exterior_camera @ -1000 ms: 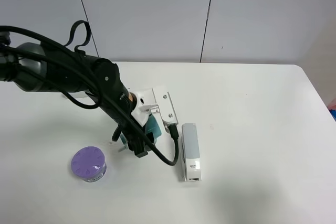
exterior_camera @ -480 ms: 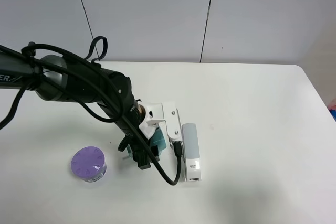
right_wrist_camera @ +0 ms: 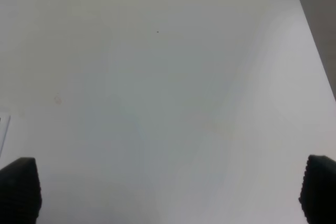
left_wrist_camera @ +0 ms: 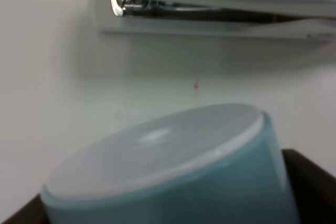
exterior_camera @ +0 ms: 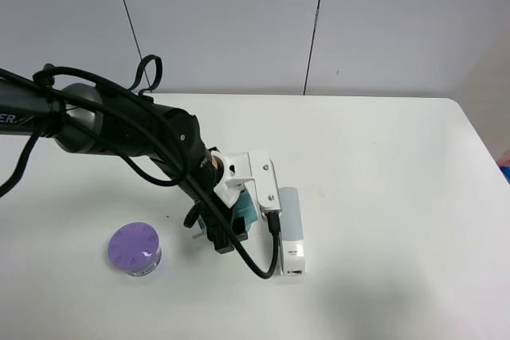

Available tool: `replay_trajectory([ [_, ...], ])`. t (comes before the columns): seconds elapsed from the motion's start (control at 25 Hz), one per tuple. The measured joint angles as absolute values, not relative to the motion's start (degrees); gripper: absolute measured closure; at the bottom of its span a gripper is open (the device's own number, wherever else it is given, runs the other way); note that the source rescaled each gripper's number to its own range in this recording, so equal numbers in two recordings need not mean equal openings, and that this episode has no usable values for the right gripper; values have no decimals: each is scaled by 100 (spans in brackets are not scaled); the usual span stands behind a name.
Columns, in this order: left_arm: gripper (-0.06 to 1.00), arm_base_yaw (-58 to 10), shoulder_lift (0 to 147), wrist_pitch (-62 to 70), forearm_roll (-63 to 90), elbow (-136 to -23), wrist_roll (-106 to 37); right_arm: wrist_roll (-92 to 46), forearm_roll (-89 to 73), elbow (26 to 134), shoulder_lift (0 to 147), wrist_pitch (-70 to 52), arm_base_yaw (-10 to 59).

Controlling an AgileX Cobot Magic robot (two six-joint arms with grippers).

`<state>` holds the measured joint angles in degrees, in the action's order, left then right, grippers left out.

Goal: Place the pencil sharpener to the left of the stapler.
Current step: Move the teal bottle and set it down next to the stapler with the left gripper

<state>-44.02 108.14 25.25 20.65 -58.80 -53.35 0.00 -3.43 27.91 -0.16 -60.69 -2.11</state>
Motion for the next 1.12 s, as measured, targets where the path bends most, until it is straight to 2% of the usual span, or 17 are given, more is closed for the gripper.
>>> replay_trajectory([
  [1.12,93,-4471,11250,2523,2364,-5953,-5354,0,-343,2791,-16,-6069,-211],
])
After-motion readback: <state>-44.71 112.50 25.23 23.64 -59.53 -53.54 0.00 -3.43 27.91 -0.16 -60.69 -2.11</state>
